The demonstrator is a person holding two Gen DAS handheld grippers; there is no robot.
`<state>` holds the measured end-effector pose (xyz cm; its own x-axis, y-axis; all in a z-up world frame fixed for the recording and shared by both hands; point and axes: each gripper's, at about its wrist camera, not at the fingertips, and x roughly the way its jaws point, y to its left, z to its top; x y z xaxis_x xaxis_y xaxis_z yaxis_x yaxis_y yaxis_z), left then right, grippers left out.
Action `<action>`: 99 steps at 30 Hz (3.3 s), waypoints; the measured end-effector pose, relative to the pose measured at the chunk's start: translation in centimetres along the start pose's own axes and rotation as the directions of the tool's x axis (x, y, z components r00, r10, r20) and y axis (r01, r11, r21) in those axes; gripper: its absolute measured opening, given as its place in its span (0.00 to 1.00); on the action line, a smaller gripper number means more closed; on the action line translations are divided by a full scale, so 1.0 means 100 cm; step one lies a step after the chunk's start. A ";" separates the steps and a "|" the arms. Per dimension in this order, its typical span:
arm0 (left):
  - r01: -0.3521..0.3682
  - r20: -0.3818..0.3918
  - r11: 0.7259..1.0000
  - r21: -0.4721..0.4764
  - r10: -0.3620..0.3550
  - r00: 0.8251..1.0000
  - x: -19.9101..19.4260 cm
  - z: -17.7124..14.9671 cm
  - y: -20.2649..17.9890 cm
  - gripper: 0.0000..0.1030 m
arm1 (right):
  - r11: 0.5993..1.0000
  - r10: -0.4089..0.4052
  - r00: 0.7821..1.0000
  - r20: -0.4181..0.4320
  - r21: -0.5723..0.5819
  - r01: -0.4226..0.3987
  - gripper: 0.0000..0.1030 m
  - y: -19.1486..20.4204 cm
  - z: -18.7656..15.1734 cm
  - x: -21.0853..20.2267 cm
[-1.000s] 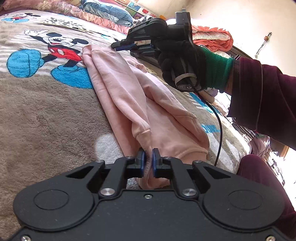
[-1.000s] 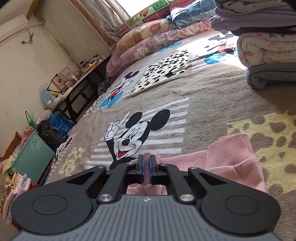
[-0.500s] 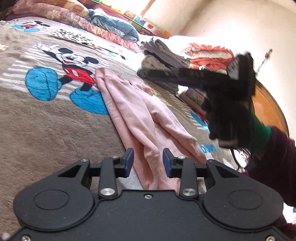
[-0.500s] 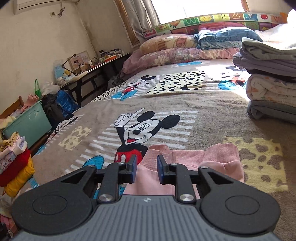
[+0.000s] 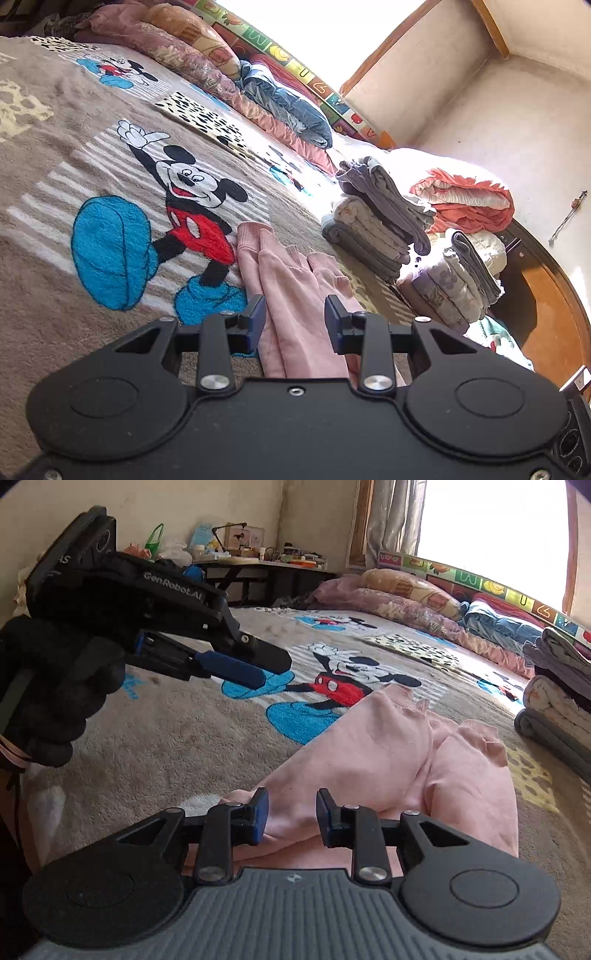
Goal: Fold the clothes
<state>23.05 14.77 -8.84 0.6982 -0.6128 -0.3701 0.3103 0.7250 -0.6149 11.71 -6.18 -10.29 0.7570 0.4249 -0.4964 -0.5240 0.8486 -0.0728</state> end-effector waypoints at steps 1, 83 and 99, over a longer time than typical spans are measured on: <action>-0.005 0.003 1.000 0.000 0.005 1.000 0.005 0.003 0.000 0.31 | 1.000 -0.004 0.999 0.054 0.012 0.003 0.29 0.002 0.000 -0.010; -0.122 -0.097 0.860 0.495 0.194 0.976 0.171 0.027 -0.022 0.12 | 0.998 -0.001 0.999 -0.049 0.069 0.004 0.55 -0.020 0.002 0.045; -0.242 0.064 0.804 0.542 0.248 0.967 0.104 0.005 -0.043 0.14 | 0.995 -0.037 0.999 0.004 0.095 0.037 0.58 -0.027 -0.015 -0.044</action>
<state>29.34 5.45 -9.73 0.7930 -0.3926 -0.4659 0.4305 0.9022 -0.0274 9.20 -10.82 -9.19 0.7777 0.3942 -0.4897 -0.4564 0.8897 -0.0085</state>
